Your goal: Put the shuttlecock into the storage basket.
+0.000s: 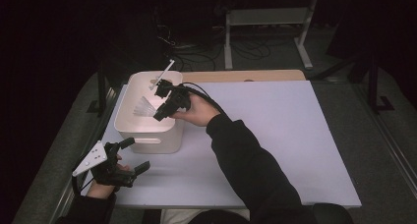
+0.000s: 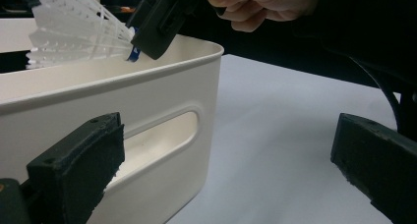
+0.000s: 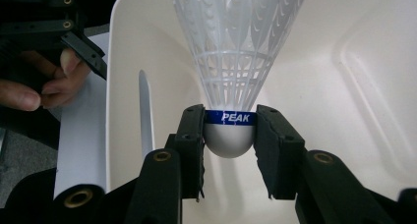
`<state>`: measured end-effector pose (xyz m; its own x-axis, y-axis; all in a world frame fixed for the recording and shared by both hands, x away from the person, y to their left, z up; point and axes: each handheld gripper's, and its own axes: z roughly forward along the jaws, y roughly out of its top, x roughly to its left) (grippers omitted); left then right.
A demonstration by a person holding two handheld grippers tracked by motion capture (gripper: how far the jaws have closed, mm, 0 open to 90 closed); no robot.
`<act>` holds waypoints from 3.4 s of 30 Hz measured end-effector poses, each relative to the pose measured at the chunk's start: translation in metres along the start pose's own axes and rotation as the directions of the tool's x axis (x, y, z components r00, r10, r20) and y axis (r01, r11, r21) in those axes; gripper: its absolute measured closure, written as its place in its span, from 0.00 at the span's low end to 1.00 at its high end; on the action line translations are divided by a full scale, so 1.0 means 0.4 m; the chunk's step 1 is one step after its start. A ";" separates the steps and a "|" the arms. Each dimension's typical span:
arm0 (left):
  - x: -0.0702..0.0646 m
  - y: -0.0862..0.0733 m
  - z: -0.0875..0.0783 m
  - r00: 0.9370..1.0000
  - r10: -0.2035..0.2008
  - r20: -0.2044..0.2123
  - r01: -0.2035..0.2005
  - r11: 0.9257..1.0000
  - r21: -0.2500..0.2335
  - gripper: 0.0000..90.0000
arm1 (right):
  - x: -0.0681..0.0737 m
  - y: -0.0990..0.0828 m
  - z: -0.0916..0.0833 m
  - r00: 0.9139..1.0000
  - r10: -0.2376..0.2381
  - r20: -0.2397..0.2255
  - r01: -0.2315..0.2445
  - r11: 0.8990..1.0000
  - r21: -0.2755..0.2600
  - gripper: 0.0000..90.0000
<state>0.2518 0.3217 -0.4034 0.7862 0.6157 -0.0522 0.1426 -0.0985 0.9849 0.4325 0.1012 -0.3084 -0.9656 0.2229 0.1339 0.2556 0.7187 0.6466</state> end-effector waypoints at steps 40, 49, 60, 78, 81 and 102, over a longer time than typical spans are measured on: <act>-0.001 0.000 -0.002 1.000 0.001 0.000 -0.001 1.000 -0.002 0.00 | -0.011 -0.012 -0.068 0.996 0.069 0.050 -0.065 0.994 -0.087 0.17; -0.001 0.000 -0.001 1.000 0.000 -0.002 0.000 1.000 -0.003 0.00 | -0.016 -0.035 -0.101 0.994 0.078 0.073 -0.069 0.991 -0.115 0.05; 0.000 0.000 -0.001 1.000 0.000 -0.004 0.000 1.000 -0.001 0.00 | -0.025 -0.069 -0.145 0.992 0.095 0.083 -0.080 0.982 -0.168 0.00; 0.000 0.000 0.001 1.000 0.001 -0.002 -0.001 1.000 0.000 0.00 | -0.030 -0.144 -0.215 0.985 0.121 0.120 -0.094 0.973 -0.209 0.00; 0.000 0.000 0.000 1.000 0.001 -0.003 -0.001 1.000 0.000 0.00 | -0.034 -0.158 -0.220 0.985 0.124 0.124 -0.095 0.972 -0.213 0.00; 0.000 0.000 0.002 1.000 0.003 -0.005 -0.003 1.000 0.001 0.00 | -0.045 -0.256 -0.273 0.975 0.162 0.155 -0.120 0.961 -0.250 0.00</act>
<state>0.2521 0.3210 -0.4034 0.7835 0.6195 -0.0484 0.1408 -0.1011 0.9849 0.4184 -0.0483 -0.2951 -0.8921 0.4358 0.1189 0.3496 0.4994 0.7927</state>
